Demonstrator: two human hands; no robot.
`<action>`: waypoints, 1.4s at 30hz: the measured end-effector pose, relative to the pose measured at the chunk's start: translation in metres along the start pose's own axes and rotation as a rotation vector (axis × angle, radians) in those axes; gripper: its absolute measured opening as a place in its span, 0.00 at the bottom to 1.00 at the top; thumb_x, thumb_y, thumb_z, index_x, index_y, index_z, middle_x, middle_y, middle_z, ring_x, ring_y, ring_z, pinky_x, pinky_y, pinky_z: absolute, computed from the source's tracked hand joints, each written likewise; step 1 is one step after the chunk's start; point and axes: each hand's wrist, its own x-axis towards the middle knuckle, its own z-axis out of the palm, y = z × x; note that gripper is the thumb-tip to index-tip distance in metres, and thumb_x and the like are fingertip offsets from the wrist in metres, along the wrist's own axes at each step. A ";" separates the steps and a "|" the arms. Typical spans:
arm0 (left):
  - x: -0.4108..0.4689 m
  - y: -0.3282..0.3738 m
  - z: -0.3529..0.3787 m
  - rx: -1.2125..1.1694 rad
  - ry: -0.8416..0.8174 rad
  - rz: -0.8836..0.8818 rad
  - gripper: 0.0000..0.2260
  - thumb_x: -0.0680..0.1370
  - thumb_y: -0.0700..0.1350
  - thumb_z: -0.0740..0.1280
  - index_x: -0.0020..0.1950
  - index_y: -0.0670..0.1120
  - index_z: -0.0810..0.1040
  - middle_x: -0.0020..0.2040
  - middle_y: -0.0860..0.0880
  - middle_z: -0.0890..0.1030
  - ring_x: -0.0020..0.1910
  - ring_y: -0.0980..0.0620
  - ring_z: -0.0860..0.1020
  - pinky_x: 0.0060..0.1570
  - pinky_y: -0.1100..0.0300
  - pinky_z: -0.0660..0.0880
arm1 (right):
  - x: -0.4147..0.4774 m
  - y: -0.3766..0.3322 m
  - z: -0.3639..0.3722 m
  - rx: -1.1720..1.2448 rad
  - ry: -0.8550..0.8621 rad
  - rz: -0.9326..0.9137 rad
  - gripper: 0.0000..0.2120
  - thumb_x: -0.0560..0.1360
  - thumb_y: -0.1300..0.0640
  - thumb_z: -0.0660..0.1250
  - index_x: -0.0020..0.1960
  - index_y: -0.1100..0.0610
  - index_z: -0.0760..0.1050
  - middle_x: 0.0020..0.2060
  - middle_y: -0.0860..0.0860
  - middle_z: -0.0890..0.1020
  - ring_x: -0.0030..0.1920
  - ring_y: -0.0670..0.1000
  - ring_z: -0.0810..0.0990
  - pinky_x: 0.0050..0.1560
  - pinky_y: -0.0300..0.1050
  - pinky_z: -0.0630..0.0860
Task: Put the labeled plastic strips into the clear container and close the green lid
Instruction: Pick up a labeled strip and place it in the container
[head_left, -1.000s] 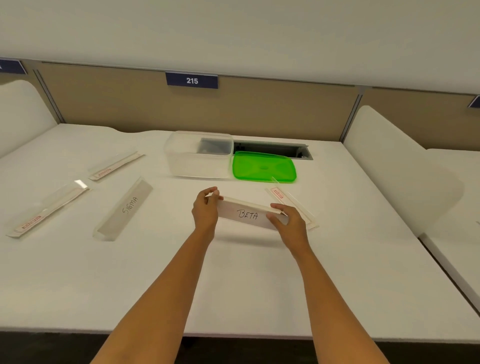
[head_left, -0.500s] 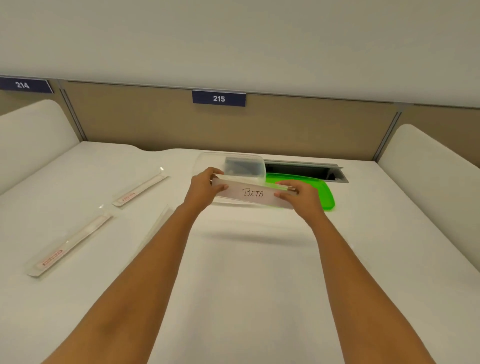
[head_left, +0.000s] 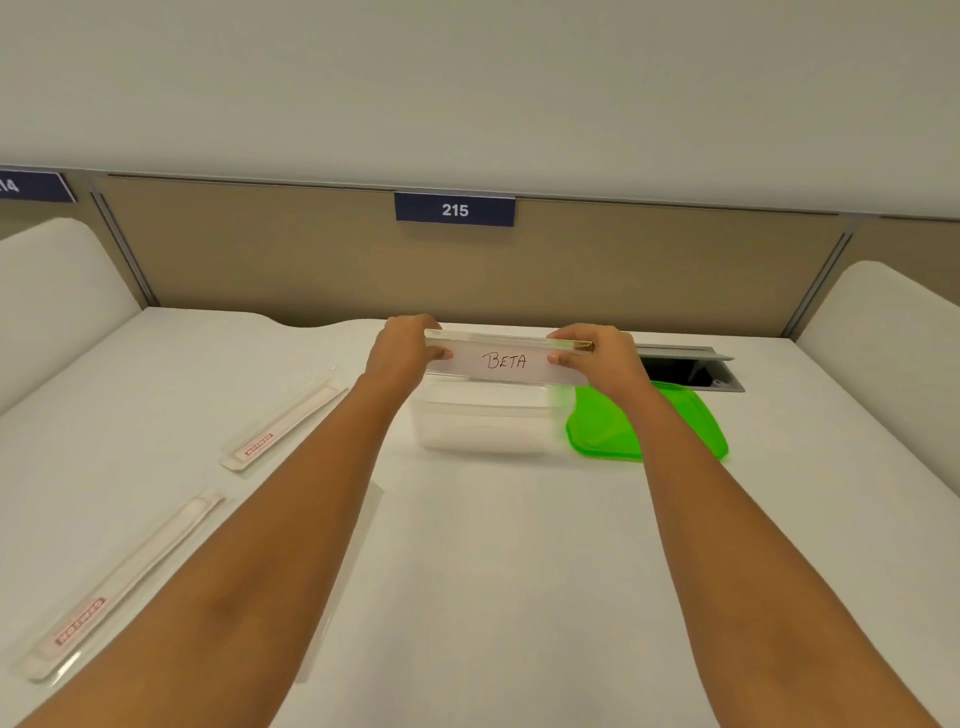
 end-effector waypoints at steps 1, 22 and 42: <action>0.005 -0.002 0.001 0.012 0.001 0.001 0.17 0.73 0.44 0.72 0.60 0.42 0.78 0.58 0.41 0.79 0.58 0.42 0.75 0.52 0.55 0.71 | 0.005 -0.001 0.002 -0.001 -0.011 0.004 0.13 0.69 0.59 0.74 0.54 0.56 0.82 0.45 0.48 0.81 0.46 0.49 0.76 0.36 0.28 0.70; 0.063 -0.037 0.041 0.198 -0.093 0.067 0.15 0.72 0.43 0.73 0.56 0.37 0.81 0.54 0.40 0.75 0.52 0.41 0.74 0.48 0.53 0.71 | 0.076 0.027 0.032 -0.224 -0.170 0.068 0.13 0.69 0.56 0.74 0.53 0.53 0.82 0.53 0.51 0.84 0.55 0.52 0.78 0.54 0.43 0.72; 0.094 -0.038 0.073 1.053 -0.295 0.340 0.16 0.75 0.58 0.65 0.47 0.47 0.81 0.48 0.49 0.83 0.52 0.50 0.77 0.62 0.58 0.62 | 0.097 0.048 0.073 -0.793 -0.384 0.013 0.14 0.75 0.56 0.67 0.60 0.55 0.73 0.59 0.56 0.79 0.58 0.60 0.77 0.55 0.49 0.73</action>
